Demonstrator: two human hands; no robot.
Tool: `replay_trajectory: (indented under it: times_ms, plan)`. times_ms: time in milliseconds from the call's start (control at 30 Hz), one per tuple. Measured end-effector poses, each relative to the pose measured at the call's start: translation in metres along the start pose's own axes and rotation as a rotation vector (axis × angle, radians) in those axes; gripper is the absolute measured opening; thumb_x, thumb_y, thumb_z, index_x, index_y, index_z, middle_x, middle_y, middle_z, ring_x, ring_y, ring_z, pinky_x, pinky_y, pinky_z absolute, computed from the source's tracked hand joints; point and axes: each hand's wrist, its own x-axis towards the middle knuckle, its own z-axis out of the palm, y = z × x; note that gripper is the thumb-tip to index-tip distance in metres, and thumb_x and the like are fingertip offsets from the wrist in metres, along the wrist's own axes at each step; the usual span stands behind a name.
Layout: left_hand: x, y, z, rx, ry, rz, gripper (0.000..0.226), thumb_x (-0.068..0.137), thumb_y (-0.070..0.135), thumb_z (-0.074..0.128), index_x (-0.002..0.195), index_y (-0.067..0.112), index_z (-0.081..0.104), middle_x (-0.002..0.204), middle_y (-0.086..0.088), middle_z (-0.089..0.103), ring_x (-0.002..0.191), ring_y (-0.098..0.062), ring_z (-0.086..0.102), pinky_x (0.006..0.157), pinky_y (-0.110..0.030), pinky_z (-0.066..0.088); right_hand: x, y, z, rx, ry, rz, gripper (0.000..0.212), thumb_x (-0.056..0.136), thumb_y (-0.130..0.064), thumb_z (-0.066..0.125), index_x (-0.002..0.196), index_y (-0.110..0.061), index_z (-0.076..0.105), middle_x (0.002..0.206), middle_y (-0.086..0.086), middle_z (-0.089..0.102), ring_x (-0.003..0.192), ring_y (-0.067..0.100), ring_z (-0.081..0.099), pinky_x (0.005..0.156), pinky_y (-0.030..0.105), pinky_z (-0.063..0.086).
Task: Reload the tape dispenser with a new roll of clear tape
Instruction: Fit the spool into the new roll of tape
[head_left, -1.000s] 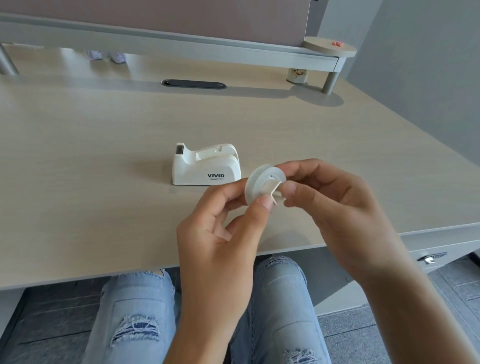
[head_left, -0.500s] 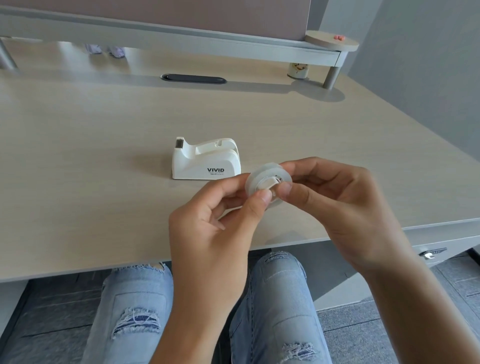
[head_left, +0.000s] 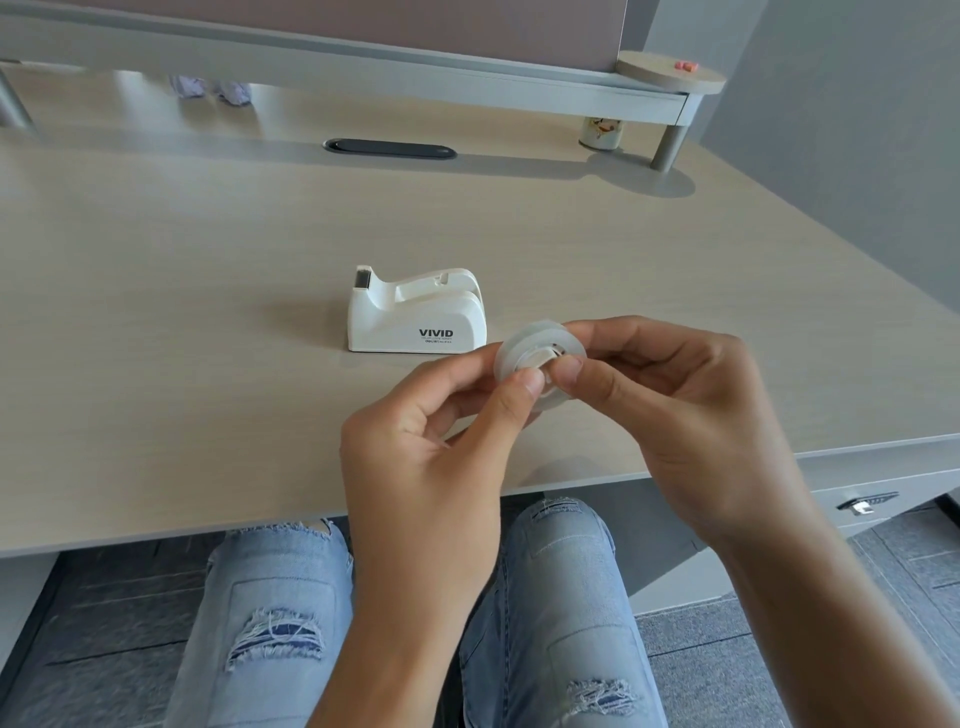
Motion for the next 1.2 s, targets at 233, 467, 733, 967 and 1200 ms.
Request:
replay_trajectory:
  times_ms: [233, 467, 733, 967, 1200]
  plan:
    - [0.001, -0.002, 0.0, -0.006, 0.016, -0.026, 0.015, 0.086, 0.007, 0.08, 0.1, 0.013, 0.083, 0.088, -0.003, 0.085, 0.081, -0.018, 0.082, 0.087, -0.045, 0.064, 0.001, 0.003, 0.0, -0.018, 0.007, 0.004, 0.024, 0.078, -0.013, 0.079, 0.099, -0.002, 0.08, 0.091, 0.007, 0.085, 0.082, 0.016, 0.08, 0.08, 0.023, 0.06]
    - [0.001, -0.004, 0.0, 0.003, 0.035, -0.056, 0.015, 0.085, 0.009, 0.081, 0.1, 0.013, 0.083, 0.086, -0.002, 0.085, 0.079, -0.017, 0.082, 0.087, -0.045, 0.064, 0.001, 0.006, 0.002, -0.021, 0.014, 0.001, 0.022, 0.078, -0.012, 0.079, 0.098, -0.003, 0.081, 0.09, 0.006, 0.085, 0.081, 0.013, 0.08, 0.078, 0.02, 0.059]
    - [0.001, -0.008, 0.0, -0.013, 0.05, -0.085, 0.015, 0.086, 0.007, 0.081, 0.1, 0.011, 0.083, 0.085, -0.003, 0.085, 0.077, -0.017, 0.082, 0.084, -0.039, 0.065, 0.002, 0.009, 0.001, -0.029, 0.022, 0.007, 0.024, 0.078, -0.012, 0.08, 0.1, -0.001, 0.08, 0.09, 0.005, 0.085, 0.081, 0.012, 0.08, 0.079, 0.019, 0.059]
    - [0.003, -0.01, 0.0, -0.03, 0.058, -0.094, 0.016, 0.085, 0.005, 0.081, 0.101, 0.007, 0.083, 0.085, -0.005, 0.085, 0.076, -0.018, 0.081, 0.077, -0.029, 0.064, 0.002, 0.011, 0.002, -0.035, 0.024, 0.005, 0.024, 0.079, -0.012, 0.08, 0.101, -0.001, 0.08, 0.091, 0.005, 0.085, 0.084, 0.016, 0.081, 0.08, 0.021, 0.059]
    - [0.003, -0.009, -0.001, -0.005, 0.058, -0.111, 0.016, 0.086, 0.006, 0.08, 0.102, 0.009, 0.083, 0.085, -0.004, 0.085, 0.076, -0.017, 0.082, 0.079, -0.032, 0.064, 0.001, 0.012, 0.004, -0.037, 0.03, 0.015, 0.026, 0.08, -0.012, 0.08, 0.103, 0.0, 0.08, 0.093, 0.007, 0.085, 0.086, 0.018, 0.081, 0.081, 0.022, 0.06]
